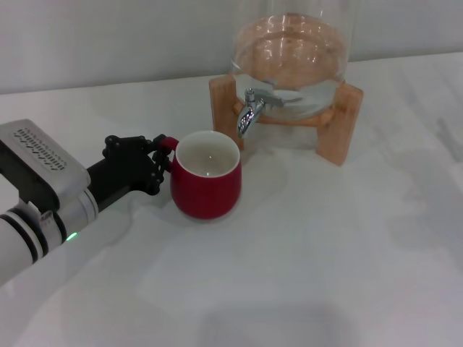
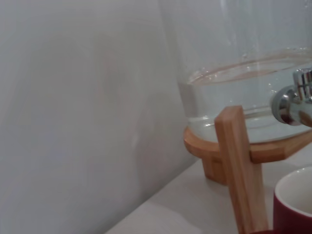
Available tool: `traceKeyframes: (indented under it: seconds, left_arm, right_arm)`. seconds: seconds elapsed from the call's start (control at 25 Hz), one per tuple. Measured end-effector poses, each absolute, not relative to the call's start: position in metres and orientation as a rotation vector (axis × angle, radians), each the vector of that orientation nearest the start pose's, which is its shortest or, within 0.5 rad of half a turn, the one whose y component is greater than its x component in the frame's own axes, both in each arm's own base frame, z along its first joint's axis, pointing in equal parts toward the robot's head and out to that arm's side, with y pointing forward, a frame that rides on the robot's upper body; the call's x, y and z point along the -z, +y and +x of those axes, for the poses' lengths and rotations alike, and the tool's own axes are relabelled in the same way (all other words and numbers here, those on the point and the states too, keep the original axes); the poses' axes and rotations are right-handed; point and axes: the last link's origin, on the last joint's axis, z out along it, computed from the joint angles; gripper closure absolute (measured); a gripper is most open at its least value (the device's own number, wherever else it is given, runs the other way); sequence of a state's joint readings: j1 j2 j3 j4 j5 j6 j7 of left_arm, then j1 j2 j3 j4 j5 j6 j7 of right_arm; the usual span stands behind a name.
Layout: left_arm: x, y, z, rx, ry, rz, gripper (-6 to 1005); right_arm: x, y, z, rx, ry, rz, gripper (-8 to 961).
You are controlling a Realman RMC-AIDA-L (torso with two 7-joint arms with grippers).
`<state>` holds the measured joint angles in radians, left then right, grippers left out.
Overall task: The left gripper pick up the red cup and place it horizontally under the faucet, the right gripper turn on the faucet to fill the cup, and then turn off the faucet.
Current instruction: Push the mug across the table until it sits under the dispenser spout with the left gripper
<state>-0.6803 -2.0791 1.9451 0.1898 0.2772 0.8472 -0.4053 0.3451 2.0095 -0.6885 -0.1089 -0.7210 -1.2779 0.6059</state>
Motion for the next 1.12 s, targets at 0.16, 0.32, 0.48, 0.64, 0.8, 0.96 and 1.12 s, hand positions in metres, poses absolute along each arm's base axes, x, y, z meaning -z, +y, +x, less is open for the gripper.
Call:
traceKeyframes:
  seconds: [0.16,0.32,0.48,0.64,0.8,0.96,1.12]
  left_arm:
    - [0.097,0.376,-0.243,0.47,-0.194,-2.375,910]
    - [0.099,0.376,-0.239,0.463,-0.176,-2.385,910]
    - [0.101,0.378,-0.237,0.447,-0.16,-2.396,910]
    - [0.102,0.379,-0.235,0.445,-0.146,-2.403,910]
    - [0.102,0.379,-0.233,0.448,-0.145,-2.407,910]
    - [0.103,0.378,-0.234,0.446,-0.149,-2.413,910]
    - [0.103,0.377,-0.235,0.443,-0.153,-2.414,910]
  right_arm:
    - [-0.069,0.302,0.386,-0.862,0.694,-1.401,81]
    - [-0.069,0.302,0.386,-0.864,0.691,-1.402,81]
    - [-0.069,0.303,0.385,-0.867,0.688,-1.403,81]
    - [-0.07,0.303,0.385,-0.871,0.685,-1.403,81]
    - [-0.07,0.303,0.384,-0.872,0.683,-1.403,81]
    - [-0.07,0.303,0.384,-0.873,0.682,-1.403,81]
    - [-0.07,0.303,0.383,-0.886,0.685,-1.401,81]
